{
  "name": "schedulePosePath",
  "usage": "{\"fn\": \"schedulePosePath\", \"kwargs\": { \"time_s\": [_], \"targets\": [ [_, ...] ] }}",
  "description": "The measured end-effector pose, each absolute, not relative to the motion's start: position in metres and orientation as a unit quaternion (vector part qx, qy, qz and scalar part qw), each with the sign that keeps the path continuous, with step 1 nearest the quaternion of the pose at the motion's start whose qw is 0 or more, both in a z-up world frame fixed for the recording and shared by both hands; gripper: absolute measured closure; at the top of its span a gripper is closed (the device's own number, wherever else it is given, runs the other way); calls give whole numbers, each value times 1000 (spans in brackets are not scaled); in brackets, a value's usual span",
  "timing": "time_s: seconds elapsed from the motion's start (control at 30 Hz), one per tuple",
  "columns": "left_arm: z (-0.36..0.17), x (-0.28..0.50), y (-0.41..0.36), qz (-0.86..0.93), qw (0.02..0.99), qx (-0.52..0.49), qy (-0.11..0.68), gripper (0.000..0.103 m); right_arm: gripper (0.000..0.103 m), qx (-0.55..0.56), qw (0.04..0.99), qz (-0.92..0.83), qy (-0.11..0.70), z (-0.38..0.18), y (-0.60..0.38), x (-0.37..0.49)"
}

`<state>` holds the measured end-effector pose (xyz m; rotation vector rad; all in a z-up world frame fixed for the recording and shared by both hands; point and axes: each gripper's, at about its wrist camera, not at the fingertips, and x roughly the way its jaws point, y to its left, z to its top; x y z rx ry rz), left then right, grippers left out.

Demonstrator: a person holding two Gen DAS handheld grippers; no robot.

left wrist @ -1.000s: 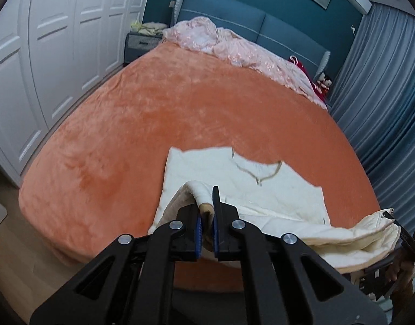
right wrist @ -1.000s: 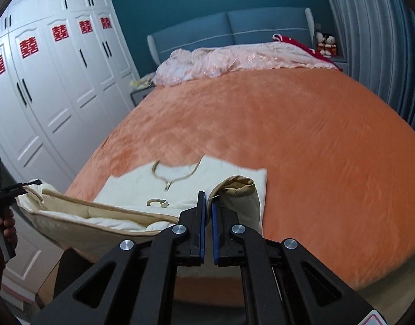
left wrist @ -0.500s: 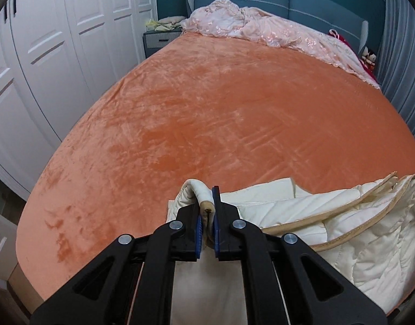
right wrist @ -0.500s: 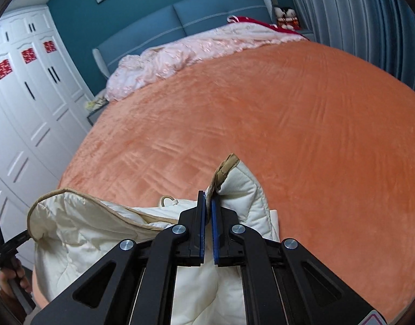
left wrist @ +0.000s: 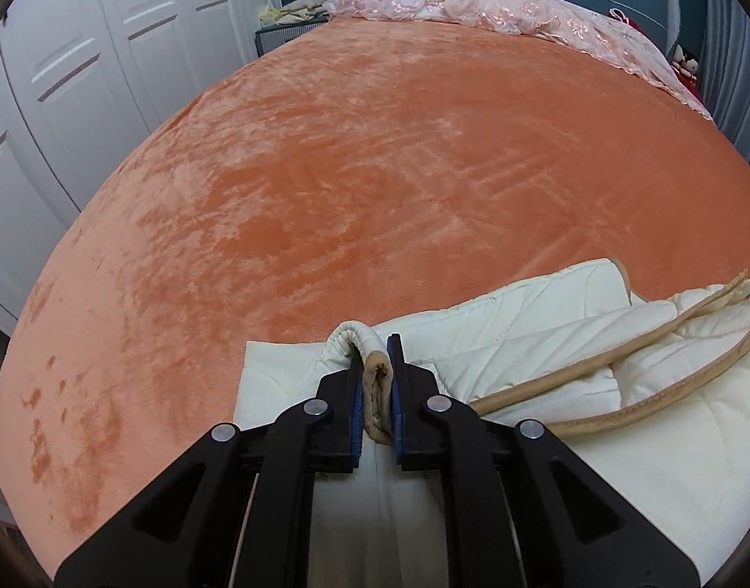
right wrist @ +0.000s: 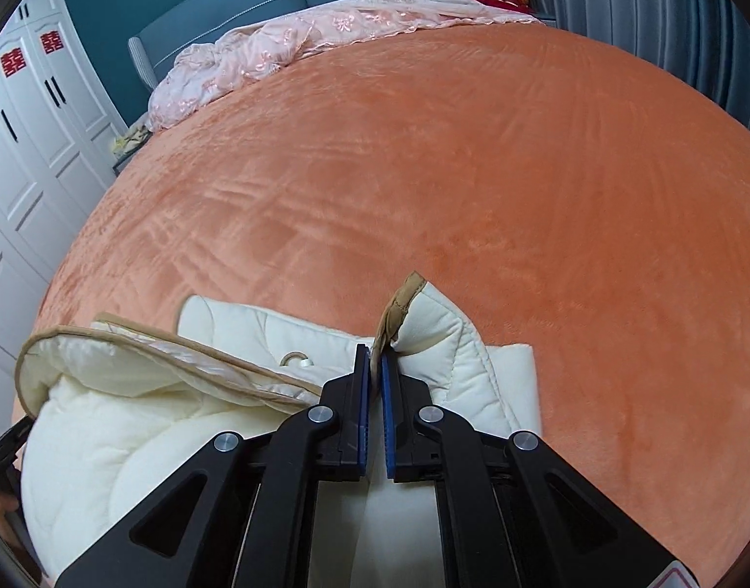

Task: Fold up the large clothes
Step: 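Lift the jacket edge with both tools and fold it over the body, then open both tools and release the folded jacket, then pinch the quilted jacket fabric together with both tools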

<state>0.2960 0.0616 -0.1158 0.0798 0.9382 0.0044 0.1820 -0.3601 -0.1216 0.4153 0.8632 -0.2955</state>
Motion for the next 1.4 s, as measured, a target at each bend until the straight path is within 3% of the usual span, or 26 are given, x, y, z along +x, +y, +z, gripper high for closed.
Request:
{"fn": "schedulePosePath", "kwargs": {
  "time_s": [0.2,0.47,0.5,0.53,0.6,0.63,0.67,0.7,0.73,0.8,0.87,0.93,1.07,1.23,1.4],
  "targets": [
    [-123,292,56,18,903,49,426,94,99,163,887,-165,399,-132,-346,186],
    [-110,300,71,-12,890,11,455,92,98,196,875,-150,416,-117,-361,187],
    [-102,301,78,-21,887,-8,462,88,91,214,876,-148,406,-106,-368,181],
    [-92,299,88,-33,884,-34,464,86,77,229,880,-153,387,-94,-373,171],
    [-67,291,110,-59,886,-85,451,72,58,260,889,-176,332,-65,-390,144],
    [-52,285,120,-61,893,-94,437,64,54,274,892,-190,307,-52,-397,130],
    [-37,279,126,-33,906,-78,415,35,53,276,892,-208,290,-40,-402,116],
    [-19,270,132,3,924,-56,377,22,52,271,894,-222,279,-28,-405,106],
    [-3,261,137,15,938,-48,342,22,52,269,896,-225,272,-20,-404,99],
    [20,256,139,13,945,-49,324,24,55,271,901,-198,274,-10,-395,96],
    [32,256,124,-13,943,-50,330,33,73,257,907,-150,297,-6,-371,110],
    [32,259,93,-63,932,-47,354,47,96,219,912,-94,333,-7,-331,136],
    [-3,267,14,-170,884,-44,434,95,100,145,914,-14,379,-22,-253,182],
    [-61,276,-54,-194,849,-5,491,98,100,142,881,45,449,-59,-211,233],
    [-100,286,-75,-198,833,6,517,98,101,121,856,43,501,-102,-198,252]
  ]
}}
